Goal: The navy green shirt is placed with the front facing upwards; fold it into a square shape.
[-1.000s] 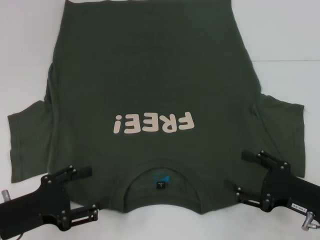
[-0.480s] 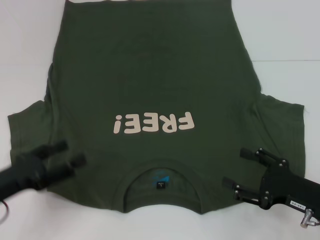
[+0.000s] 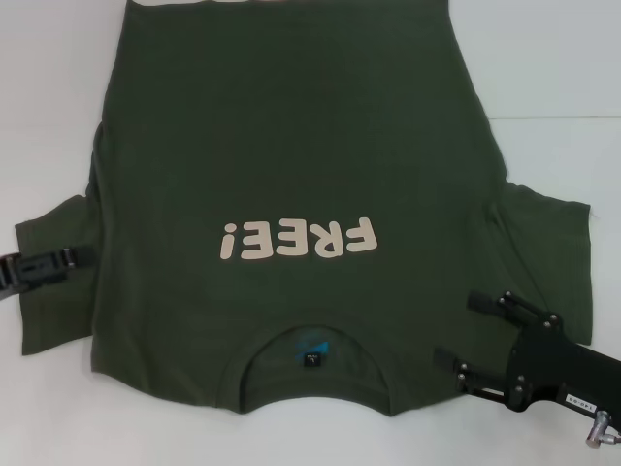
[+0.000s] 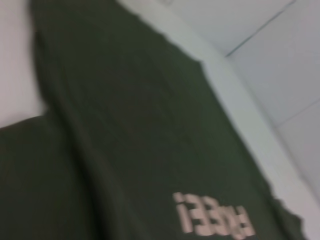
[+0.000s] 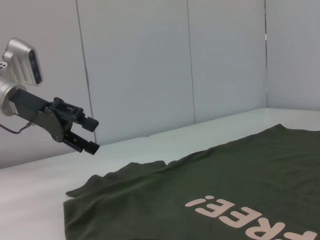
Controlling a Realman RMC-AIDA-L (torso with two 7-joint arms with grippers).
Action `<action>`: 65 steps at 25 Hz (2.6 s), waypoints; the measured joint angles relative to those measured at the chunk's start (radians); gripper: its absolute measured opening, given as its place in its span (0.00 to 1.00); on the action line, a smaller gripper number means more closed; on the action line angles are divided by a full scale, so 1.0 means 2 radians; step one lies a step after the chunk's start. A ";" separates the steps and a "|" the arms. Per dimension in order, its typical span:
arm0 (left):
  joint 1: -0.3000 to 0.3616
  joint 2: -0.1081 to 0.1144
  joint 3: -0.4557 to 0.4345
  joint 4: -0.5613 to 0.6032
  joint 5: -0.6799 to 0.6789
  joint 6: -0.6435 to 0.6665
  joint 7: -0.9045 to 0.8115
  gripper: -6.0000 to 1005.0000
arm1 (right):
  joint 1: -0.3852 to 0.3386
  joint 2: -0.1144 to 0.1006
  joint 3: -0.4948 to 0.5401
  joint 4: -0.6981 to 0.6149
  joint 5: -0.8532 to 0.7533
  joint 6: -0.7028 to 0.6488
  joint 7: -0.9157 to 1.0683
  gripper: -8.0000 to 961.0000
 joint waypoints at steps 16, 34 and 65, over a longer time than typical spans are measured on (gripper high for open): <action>-0.050 0.024 0.024 0.025 0.153 -0.082 -0.118 0.85 | -0.003 0.000 0.000 0.000 -0.001 -0.005 0.001 0.97; -0.042 0.013 0.054 0.000 0.154 -0.150 -0.105 0.85 | -0.004 0.000 -0.001 0.000 -0.001 -0.006 0.002 0.97; -0.055 0.014 0.073 -0.034 0.150 -0.157 -0.119 0.84 | -0.002 -0.001 0.001 0.000 0.002 -0.002 0.002 0.97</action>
